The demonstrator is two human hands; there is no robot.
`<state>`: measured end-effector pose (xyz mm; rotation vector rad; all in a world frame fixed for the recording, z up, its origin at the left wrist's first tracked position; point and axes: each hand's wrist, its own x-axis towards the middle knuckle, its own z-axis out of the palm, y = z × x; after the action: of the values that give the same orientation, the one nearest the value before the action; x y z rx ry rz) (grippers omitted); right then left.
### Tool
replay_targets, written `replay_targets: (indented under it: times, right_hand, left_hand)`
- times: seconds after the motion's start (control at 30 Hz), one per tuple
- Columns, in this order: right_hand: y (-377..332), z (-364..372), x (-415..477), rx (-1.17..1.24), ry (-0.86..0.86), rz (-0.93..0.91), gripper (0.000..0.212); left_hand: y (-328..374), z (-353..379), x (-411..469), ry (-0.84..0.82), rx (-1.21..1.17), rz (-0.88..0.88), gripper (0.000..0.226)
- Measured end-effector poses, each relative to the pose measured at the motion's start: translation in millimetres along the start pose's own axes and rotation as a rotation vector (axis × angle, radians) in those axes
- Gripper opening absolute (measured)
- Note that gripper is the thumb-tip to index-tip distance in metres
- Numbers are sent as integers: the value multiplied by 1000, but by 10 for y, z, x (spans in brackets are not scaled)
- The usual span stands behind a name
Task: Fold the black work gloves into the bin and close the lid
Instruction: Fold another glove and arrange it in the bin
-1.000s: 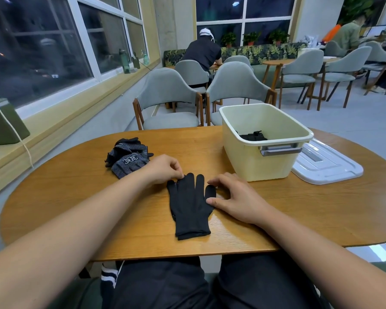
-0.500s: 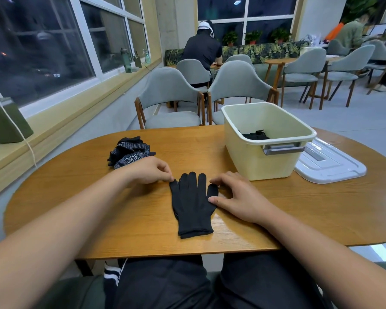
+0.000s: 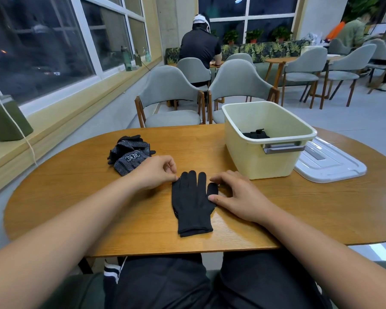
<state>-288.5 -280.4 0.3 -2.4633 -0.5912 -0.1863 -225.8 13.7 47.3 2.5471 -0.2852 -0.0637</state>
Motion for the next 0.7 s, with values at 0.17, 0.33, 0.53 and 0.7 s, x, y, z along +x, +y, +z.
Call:
replay_targets:
  times: [0.17,0.33,0.53,0.7]
  right_hand:
    - [-13,3,-40,33,70,-56,39]
    - [-85,31,-117,-29,138,-196,32]
    - [-302,94,-277,-42,93,-388,33]
    - [-357,144,-370,-48,8,-454,37]
  left_hand:
    - [-66,70,-242,-24,-1,72,10]
    - [-65,137,-510,32,-40,190,10]
    - [26,245,-1003,-1,-106,258,31]
    - [67,353,-1294,-41,-65,348,30]
